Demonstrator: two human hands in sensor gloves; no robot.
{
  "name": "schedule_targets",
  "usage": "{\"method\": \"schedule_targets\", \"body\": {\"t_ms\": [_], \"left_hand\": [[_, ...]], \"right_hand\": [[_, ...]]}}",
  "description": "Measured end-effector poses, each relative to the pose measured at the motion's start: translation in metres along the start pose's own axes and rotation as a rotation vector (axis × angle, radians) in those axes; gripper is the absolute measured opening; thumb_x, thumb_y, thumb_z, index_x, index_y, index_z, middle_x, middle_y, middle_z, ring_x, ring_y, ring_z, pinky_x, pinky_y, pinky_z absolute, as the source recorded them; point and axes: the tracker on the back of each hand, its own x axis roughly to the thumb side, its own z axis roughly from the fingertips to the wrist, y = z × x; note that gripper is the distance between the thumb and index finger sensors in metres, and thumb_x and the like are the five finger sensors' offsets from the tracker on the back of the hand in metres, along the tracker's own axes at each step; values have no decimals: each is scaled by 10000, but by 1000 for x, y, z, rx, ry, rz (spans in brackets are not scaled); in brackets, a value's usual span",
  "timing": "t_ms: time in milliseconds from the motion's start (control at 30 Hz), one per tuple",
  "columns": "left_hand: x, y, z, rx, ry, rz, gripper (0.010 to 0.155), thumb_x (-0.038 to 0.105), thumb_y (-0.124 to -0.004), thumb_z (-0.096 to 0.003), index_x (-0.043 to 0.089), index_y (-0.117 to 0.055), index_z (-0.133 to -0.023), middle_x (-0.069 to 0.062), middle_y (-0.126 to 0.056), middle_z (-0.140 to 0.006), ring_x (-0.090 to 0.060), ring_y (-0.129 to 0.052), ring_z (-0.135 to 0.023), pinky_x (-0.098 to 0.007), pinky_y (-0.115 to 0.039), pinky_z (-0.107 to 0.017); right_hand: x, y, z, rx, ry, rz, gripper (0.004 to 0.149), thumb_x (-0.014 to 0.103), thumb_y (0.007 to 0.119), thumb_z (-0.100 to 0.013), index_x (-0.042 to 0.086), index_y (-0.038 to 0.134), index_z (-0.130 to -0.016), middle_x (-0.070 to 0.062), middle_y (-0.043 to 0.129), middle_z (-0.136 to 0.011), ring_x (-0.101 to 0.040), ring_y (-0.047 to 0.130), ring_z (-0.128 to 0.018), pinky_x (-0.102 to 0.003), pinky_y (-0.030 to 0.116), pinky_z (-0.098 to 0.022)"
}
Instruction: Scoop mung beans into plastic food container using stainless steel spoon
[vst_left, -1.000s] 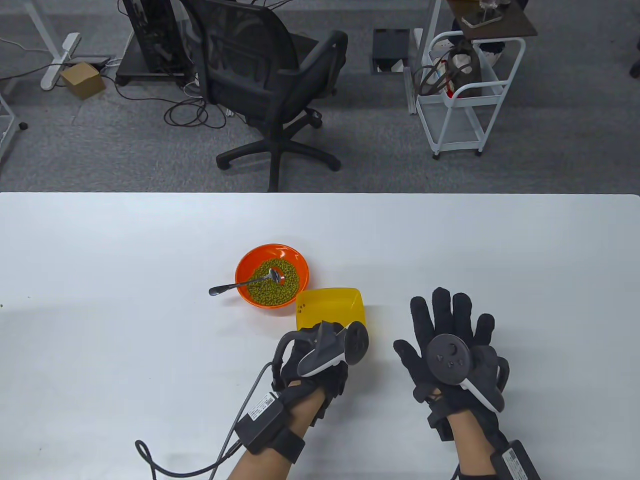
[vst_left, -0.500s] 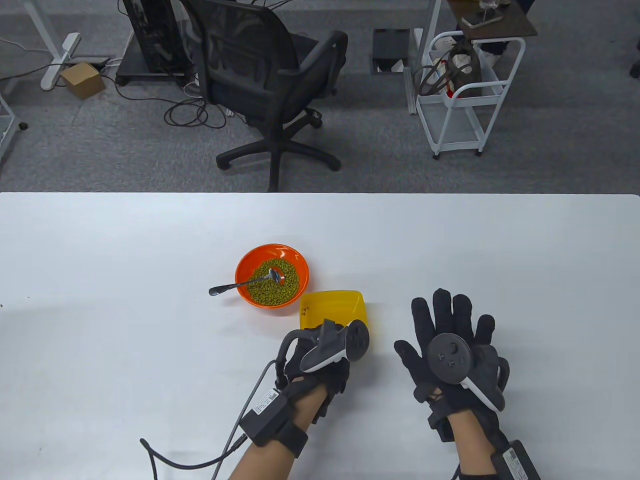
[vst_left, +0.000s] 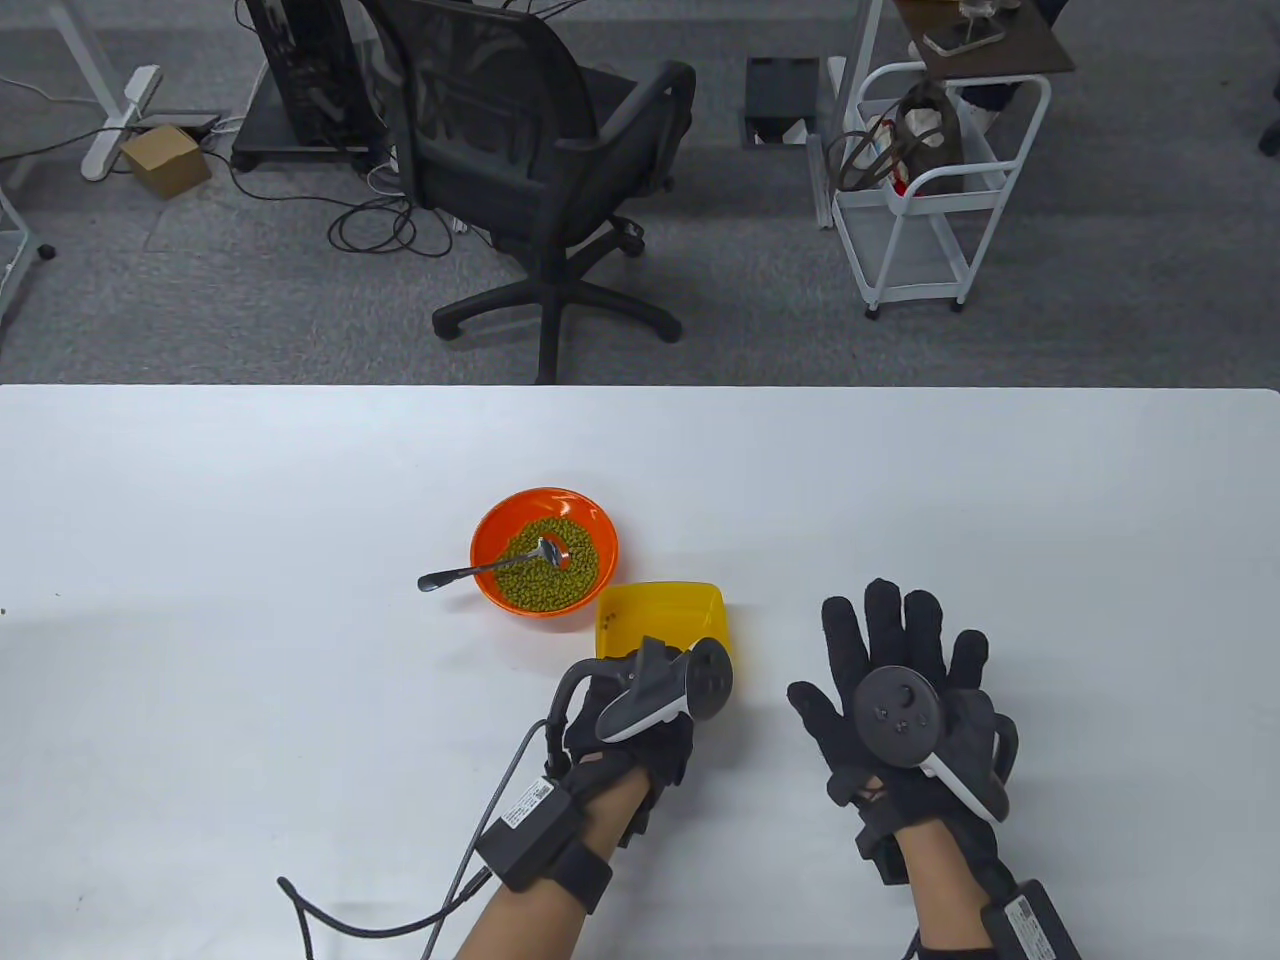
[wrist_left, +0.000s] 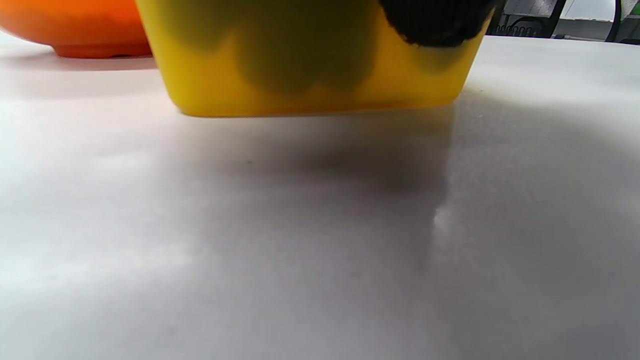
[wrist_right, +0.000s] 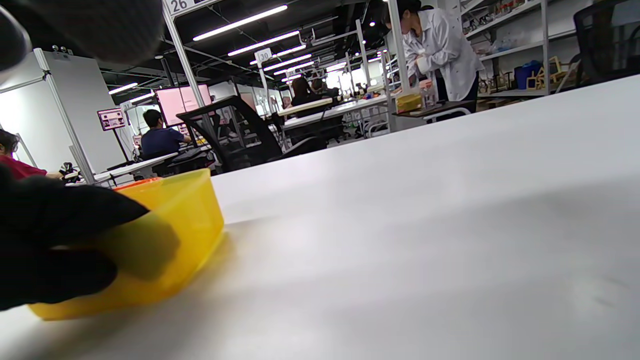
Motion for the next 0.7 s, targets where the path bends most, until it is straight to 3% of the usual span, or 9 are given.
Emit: {"method": "schedule_targets", "body": {"t_ms": [200,400,567,700], "left_hand": [[1,10,6,-1,-13,38,599,387,-718,-461,381,-488,-1014,7,-600,-1080,-268,-691,-980,-516,-608,-726],[-25,59,25,91,3,157,657,444,-726,-461,370,-434,-1045,-29,-482,-1133,-310,-575,-1039,-557,-533,-760],[-89,89,31,215,209,95,683,453,-711,-464,379,-385,-1060,-3,-328,-1179,-324,-413,-1102,-600,-420,-791],[-149,83,29,214,394,56,708,444,-709,-467,381,-335,-1066,21,-246,-1191,-336,-324,-1117,-618,-356,-796]], "right_hand": [[0,1,-1,7,-4,-4,806,642,671,-507,357,205,-1100,36,-36,-1132,-349,-67,-1055,-645,-111,-626],[1,0,0,3,-9,-4,805,642,672,-507,354,209,-1100,33,-34,-1132,-350,-66,-1055,-646,-109,-627],[0,-1,0,-4,-10,-12,808,642,672,-506,354,207,-1100,34,-35,-1132,-349,-66,-1054,-646,-109,-627],[0,-1,0,-6,-9,-17,808,642,672,-506,355,206,-1100,35,-35,-1132,-349,-67,-1054,-645,-111,-627]]}}
